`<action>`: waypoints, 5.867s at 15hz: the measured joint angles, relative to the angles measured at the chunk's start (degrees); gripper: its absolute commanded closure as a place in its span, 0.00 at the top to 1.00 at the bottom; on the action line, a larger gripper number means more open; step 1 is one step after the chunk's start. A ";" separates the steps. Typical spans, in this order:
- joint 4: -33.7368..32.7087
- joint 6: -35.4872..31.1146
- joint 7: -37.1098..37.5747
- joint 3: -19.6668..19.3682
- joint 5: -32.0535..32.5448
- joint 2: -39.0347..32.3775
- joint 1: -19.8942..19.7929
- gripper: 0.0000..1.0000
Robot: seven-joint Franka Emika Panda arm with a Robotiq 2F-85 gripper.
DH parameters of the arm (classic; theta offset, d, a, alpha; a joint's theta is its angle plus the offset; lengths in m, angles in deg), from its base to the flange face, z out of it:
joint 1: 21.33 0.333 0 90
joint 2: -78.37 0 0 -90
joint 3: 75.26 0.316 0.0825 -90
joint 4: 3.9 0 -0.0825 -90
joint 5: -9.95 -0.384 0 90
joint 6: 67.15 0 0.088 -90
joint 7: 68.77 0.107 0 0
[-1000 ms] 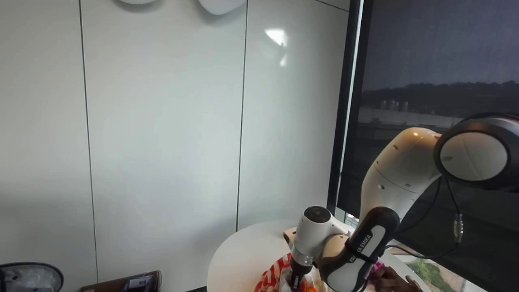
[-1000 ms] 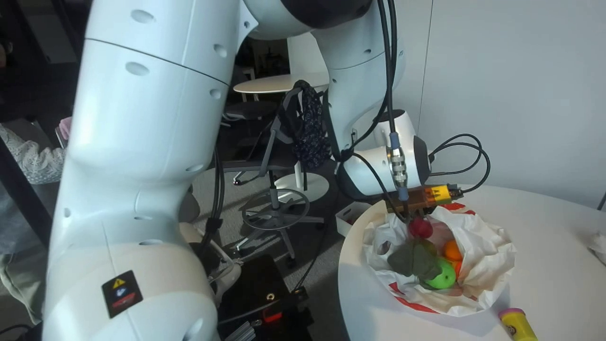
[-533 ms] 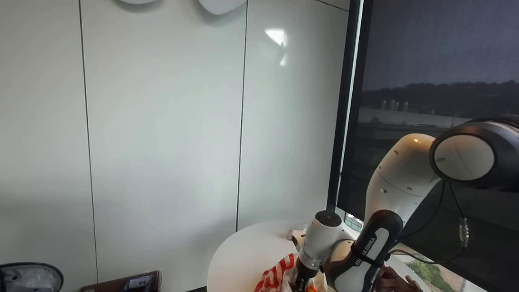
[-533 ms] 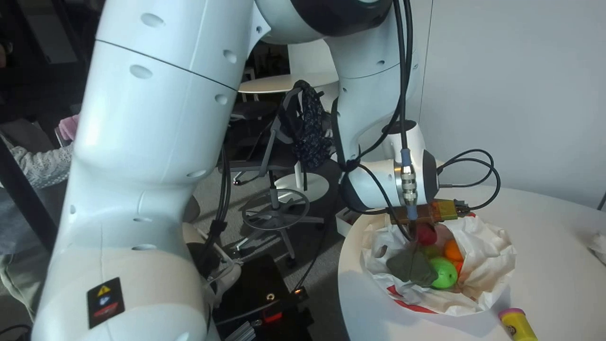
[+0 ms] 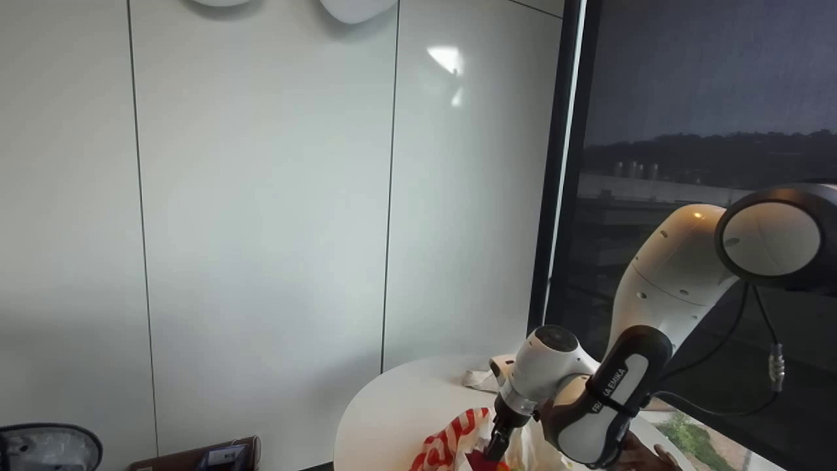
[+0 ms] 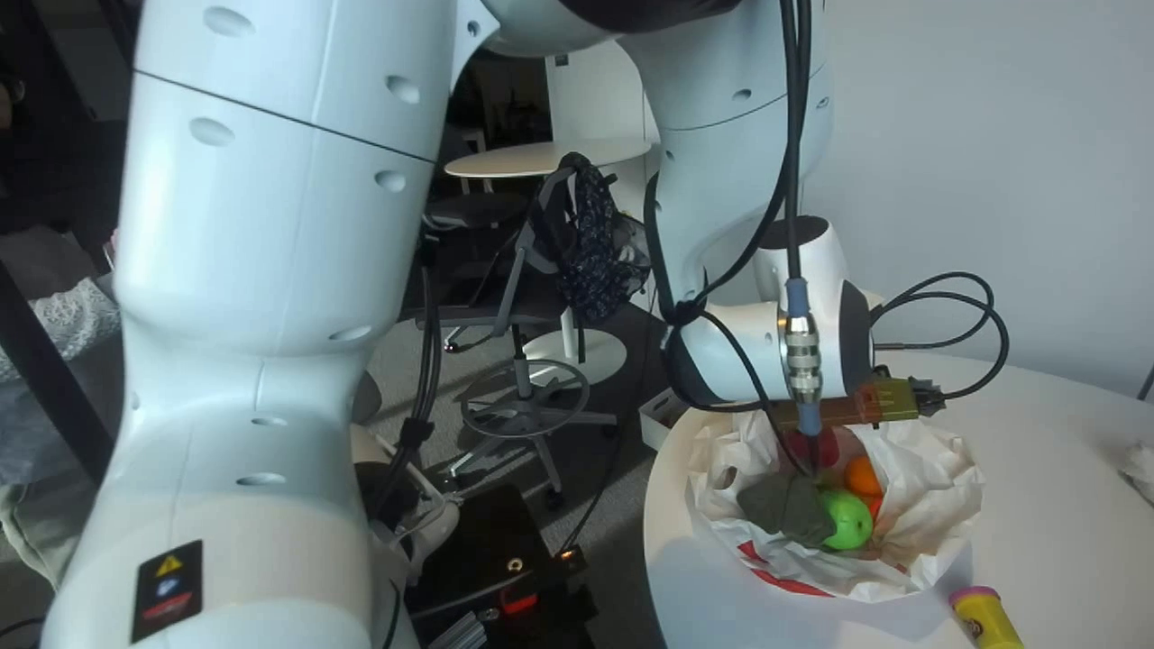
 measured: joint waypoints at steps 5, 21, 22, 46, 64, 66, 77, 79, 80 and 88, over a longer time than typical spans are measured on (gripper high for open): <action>0.43 1.03 0.83 -2.57 -2.05 3.24 -4.29 1.00; -11.12 9.95 10.05 -12.31 -25.62 -6.07 -15.34 1.00; -12.49 10.67 10.07 -12.53 -27.33 -7.45 -15.57 1.00; -32.12 30.42 8.10 -7.31 -41.55 -24.58 -28.17 0.16; -2.62 26.25 -13.63 2.70 -41.30 7.06 -24.23 0.11; 2.27 26.34 -14.54 4.39 -40.78 10.21 -20.99 0.10; 8.69 17.04 -4.50 3.22 -13.31 10.77 -1.07 0.10; 8.69 16.25 -4.27 3.03 -11.60 9.46 -0.51 0.10; 8.69 15.72 -4.32 3.03 -11.07 8.61 -0.39 0.10; 6.68 1.57 3.08 -6.16 3.03 2.86 8.66 0.10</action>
